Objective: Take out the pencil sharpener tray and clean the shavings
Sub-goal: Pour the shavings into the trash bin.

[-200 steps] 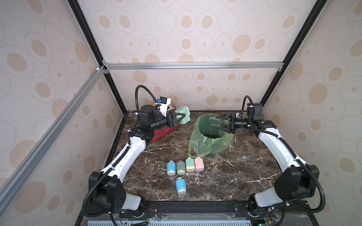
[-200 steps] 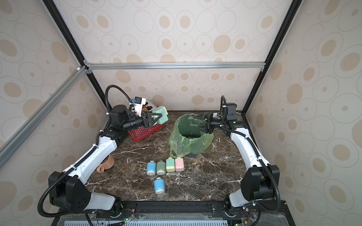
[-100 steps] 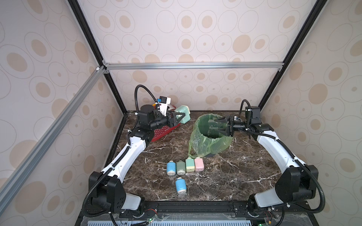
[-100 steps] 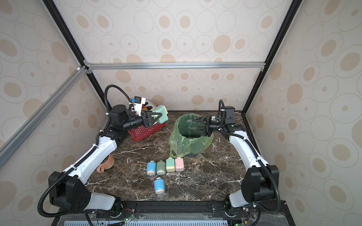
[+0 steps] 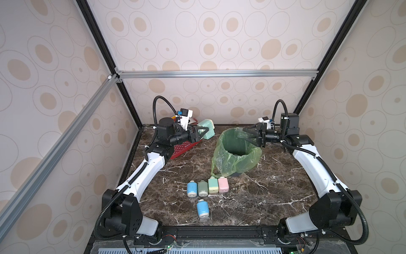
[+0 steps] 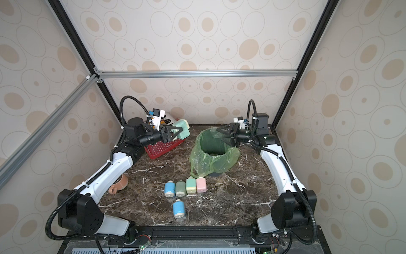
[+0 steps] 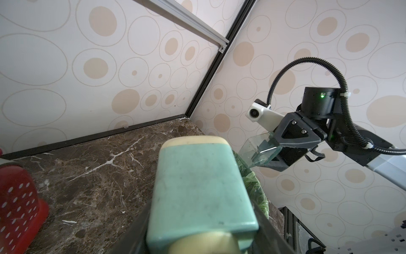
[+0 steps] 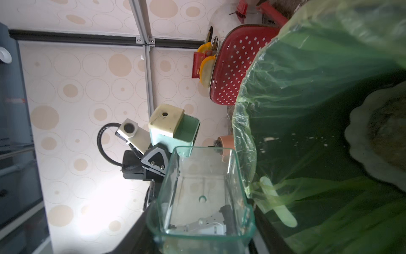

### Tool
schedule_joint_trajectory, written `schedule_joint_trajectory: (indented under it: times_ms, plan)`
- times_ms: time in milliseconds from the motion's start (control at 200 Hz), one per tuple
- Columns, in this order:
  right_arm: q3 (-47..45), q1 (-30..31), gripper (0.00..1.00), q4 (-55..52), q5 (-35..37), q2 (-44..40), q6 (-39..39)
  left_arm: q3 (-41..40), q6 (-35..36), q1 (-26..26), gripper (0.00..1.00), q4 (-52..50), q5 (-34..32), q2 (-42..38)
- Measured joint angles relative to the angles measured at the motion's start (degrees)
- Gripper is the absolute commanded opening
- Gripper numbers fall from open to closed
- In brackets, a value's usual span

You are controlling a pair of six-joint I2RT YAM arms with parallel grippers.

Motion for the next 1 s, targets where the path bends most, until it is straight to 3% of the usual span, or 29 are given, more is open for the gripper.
schedule_joint_trajectory:
  times_ms: [310, 501, 726, 997]
  plan:
    - [-18.43, -8.87, 0.19, 0.15, 20.59, -16.52, -21.66, 0.0, -1.44, 0.0, 0.05, 1.99, 0.94, 0.26]
    - [-21.75, -9.77, 0.17, 3.87, 29.9, -16.46, -29.09, 0.0, -2.01, -0.02, 0.05, 3.02, 1.14, 0.83]
    - [-24.96, -10.64, 0.18, 17.77, 26.25, -12.48, -28.35, 0.0, -2.05, -0.02, 0.04, 3.32, 1.27, 1.75]
    - [-24.92, -10.05, 0.18, 22.32, 18.53, -11.26, -25.99, 0.0, -2.1, -0.02, 0.04, 3.34, 1.49, 2.93]
